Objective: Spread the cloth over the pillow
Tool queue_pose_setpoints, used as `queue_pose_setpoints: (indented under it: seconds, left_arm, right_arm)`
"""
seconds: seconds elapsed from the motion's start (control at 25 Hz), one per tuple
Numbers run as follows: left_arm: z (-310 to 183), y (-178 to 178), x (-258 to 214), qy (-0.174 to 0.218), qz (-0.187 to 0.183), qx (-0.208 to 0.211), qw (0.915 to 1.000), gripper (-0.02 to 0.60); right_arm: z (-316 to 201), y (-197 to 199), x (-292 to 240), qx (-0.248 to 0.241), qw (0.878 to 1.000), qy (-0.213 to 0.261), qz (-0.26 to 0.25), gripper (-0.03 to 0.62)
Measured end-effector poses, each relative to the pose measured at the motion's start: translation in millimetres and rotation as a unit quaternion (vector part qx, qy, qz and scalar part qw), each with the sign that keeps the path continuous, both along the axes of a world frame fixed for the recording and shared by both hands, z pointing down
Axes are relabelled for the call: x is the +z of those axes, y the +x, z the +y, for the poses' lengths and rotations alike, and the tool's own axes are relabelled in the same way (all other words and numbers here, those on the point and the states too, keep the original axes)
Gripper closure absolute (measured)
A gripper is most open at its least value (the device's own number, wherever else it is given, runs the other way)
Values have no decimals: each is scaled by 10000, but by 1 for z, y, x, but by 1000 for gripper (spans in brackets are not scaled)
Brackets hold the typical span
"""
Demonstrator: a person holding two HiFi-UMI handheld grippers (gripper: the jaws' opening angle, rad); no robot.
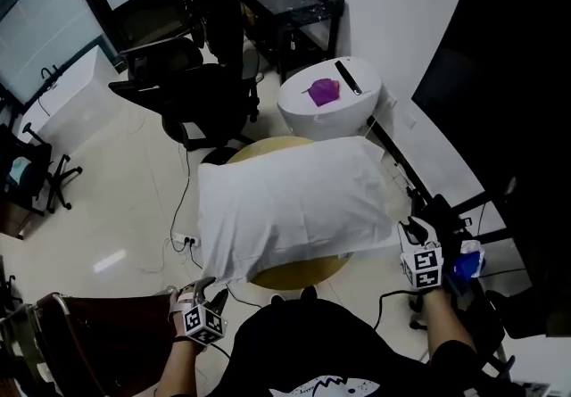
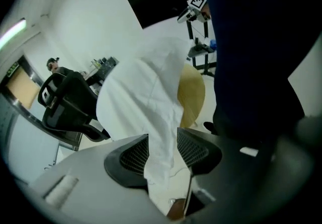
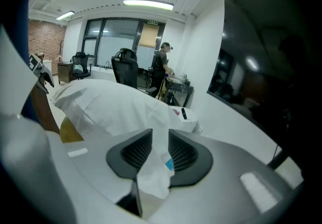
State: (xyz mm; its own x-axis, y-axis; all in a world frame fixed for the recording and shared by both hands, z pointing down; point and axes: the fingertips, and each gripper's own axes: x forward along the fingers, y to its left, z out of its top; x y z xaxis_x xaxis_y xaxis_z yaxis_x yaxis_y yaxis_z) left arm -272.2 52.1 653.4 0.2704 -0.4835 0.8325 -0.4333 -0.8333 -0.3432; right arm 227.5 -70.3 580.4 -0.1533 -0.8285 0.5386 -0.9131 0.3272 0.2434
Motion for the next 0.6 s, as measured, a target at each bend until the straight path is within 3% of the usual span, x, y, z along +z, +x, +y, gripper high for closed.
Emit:
queue_pose_setpoints:
  seconds: [0.08, 0.12, 0.4, 0.6]
  left_arm:
    - [-13, 15, -26, 273, 356, 23, 9990, 416]
    - [-18, 22, -37, 395, 498, 62, 9980, 416]
    - [-30, 67, -93, 920, 1313, 501, 9858, 416]
    - [-23, 83, -101, 864, 1531, 654, 9823, 416]
  right_arm:
    - [4, -20, -21, 12, 9999, 138, -38, 521]
    - [7, -32, -29, -7, 9999, 168, -36, 588]
    - [38, -119, -61, -491, 9981, 269, -259, 588]
    - [62, -154, -64, -731, 9962, 169, -443, 586]
